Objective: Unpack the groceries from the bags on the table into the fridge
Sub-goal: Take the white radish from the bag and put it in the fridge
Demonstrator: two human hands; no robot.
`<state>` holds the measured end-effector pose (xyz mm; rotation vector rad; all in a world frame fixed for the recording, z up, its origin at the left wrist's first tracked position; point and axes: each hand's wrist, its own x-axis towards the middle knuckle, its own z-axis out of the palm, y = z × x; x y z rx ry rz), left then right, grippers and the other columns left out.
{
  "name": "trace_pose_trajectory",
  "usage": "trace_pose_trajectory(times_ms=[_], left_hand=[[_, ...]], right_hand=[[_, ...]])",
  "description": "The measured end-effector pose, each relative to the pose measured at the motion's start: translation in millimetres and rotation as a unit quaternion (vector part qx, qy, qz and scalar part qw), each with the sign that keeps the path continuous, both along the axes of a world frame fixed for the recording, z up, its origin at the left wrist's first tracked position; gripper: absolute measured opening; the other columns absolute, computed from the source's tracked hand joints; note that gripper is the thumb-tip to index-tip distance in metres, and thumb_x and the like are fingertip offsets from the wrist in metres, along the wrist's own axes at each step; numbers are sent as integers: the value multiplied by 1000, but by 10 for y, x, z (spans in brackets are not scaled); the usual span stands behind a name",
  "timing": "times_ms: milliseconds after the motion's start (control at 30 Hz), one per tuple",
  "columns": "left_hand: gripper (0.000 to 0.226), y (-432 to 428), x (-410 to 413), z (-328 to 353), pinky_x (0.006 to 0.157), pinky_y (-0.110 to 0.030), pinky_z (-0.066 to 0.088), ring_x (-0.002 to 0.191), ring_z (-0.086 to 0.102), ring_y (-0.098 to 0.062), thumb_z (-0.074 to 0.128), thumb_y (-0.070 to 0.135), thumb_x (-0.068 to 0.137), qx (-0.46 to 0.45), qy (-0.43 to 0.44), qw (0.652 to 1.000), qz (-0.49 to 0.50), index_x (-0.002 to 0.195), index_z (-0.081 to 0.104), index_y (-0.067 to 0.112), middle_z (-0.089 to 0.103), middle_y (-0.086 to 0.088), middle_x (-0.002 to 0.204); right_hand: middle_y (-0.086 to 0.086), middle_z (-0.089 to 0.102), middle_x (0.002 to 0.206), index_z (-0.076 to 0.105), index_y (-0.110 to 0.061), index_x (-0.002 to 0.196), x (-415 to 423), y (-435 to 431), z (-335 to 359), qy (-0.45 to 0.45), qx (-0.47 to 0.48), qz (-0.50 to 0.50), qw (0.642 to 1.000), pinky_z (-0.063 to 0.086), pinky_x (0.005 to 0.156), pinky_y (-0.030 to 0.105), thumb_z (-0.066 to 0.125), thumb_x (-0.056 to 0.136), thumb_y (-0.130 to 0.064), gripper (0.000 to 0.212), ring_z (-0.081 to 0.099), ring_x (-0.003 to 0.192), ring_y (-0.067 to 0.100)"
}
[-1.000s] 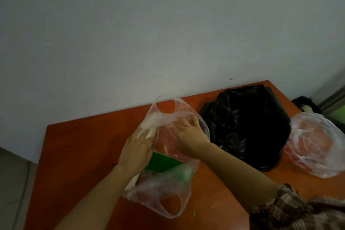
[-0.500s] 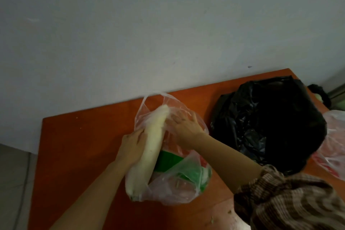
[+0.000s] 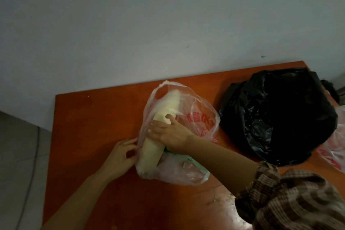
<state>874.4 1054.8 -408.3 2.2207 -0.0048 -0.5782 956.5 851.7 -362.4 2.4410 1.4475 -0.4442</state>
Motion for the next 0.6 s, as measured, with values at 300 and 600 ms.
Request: trace_pose_trajectory(times_ms=[300,600], left_hand=[[27,98,-116,-17,73,-26,33,89,45,-11,54,36,76,111,19,989,-98,54,64,25,56,17,91],[46,-47,30,443,98,-32,34,117,42,-10,63,20,77,-29,-152,986,57,122,61,33,50,11,123]], right_hand=[[3,42,147,34,-23,145,53,212,30,-58,-65,86,992,22,108,56,68,82,-25,71,33,138,23],[-2,41,147,35,-27,143,249,-130,508,17,58,-27,998,17,111,46,72,75,-38,78,33,139,19]])
